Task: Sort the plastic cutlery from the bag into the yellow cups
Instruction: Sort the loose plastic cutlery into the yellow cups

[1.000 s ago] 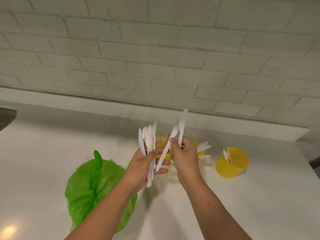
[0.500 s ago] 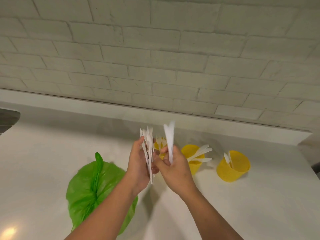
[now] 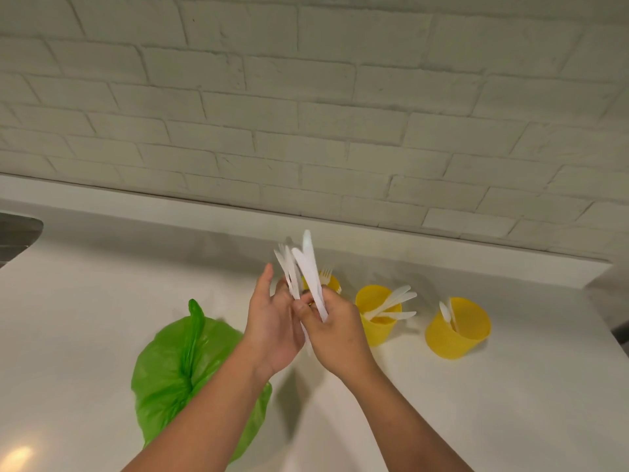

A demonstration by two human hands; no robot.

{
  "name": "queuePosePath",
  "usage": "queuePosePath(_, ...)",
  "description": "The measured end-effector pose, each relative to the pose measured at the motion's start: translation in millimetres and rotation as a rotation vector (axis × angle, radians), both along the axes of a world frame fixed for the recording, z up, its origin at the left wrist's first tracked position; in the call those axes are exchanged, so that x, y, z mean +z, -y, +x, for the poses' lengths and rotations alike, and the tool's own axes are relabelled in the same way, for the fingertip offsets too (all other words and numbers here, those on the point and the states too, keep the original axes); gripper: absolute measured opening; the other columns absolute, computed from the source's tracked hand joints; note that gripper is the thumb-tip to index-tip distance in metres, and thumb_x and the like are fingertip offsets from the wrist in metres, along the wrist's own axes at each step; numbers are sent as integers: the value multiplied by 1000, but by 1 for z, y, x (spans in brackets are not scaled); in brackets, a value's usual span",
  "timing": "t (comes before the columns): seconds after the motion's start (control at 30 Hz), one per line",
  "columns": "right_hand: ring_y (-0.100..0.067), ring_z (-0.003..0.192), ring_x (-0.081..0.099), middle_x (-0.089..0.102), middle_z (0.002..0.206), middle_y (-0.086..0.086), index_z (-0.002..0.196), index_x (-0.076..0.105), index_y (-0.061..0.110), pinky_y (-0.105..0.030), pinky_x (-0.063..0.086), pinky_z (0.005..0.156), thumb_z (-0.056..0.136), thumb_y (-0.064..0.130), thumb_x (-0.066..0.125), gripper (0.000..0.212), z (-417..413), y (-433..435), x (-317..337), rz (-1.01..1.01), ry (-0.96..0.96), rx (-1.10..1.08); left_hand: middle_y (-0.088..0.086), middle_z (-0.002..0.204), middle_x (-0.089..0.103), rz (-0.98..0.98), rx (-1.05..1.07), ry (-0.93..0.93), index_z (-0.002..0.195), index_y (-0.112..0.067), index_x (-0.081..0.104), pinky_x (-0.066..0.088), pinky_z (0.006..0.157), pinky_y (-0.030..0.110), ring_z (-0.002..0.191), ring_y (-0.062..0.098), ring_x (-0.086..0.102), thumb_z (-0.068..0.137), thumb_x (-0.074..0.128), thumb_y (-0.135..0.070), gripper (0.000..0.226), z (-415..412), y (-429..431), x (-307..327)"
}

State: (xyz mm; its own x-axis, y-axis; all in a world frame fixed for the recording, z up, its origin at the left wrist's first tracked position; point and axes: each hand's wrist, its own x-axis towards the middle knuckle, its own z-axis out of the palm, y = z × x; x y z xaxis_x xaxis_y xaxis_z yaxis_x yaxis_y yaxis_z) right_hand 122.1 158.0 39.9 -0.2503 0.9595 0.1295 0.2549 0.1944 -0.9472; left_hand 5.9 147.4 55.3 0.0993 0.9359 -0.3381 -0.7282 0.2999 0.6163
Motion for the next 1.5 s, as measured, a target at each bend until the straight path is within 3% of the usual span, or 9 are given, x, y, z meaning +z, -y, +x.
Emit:
queuePosePath(0.13,-26,76,66,67,80,-6,94,64,19,-45,55,70,101,31,58,15,-1,13,-1,66,-149,-62,12,95,71,-19,2,-157,117,-11,73,54,76,35,82,24,69,104,47,-41,42,5,-3,-1)
queuePosePath(0.27,-3,65,55,57,75,7,93,53,12,-20,46,62,106,29,49,21,9,13,5,108,-275,-245,1,78,48,-30,55,-382,121,-19,59,29,46,23,54,11,35,102,56,-17,19,4,-5,-14)
queuePosePath(0.33,-6,61,51,56,70,7,88,49,10,-21,43,60,109,28,45,28,18,5,5,47,-257,-314,-2,74,42,11,16,-416,109,-19,50,21,43,21,53,10,25,103,56,-18,9,4,-3,-14)
queuePosePath(0.6,-14,46,27,33,55,3,91,51,14,-23,26,42,106,33,52,24,32,-18,4,-309,-422,-290,3,84,59,118,-50,-365,116,-19,54,20,39,18,51,12,32,104,54,-18,12,10,5,-8)
queuePosePath(0.9,-16,40,33,50,63,-18,107,64,4,-22,24,41,98,13,62,12,19,-21,15,-457,-515,-179,6,86,59,126,-63,-289,118,-12,64,23,37,18,52,14,39,103,55,-25,21,8,7,-9)
queuePosePath(1.13,-11,38,38,69,65,-10,101,62,7,-22,29,41,93,17,72,16,19,-15,17,-388,-452,-231,5,75,64,107,28,-439,117,-9,65,20,41,21,49,16,40,106,50,-23,23,12,5,-6)
queuePosePath(1.27,-11,38,40,55,55,0,92,66,9,-23,32,42,90,27,78,22,19,-13,13,-328,-290,-212,14,101,70,137,32,-512,122,-14,68,23,43,23,55,18,44,108,48,-26,27,14,5,-8)
queuePosePath(1.4,-7,38,47,61,54,8,93,66,5,-21,38,44,96,16,70,12,20,-9,18,-257,-277,-253,17,109,70,187,19,-566,124,-17,65,37,43,27,64,21,58,109,45,-26,26,17,6,-6)
queuePosePath(1.5,-12,61,70,74,81,-3,104,62,5,-21,50,48,104,16,58,12,17,-4,21,-318,-385,-254,6,114,75,242,3,-635,130,-22,61,56,56,37,79,25,70,111,40,-24,28,19,7,-1)
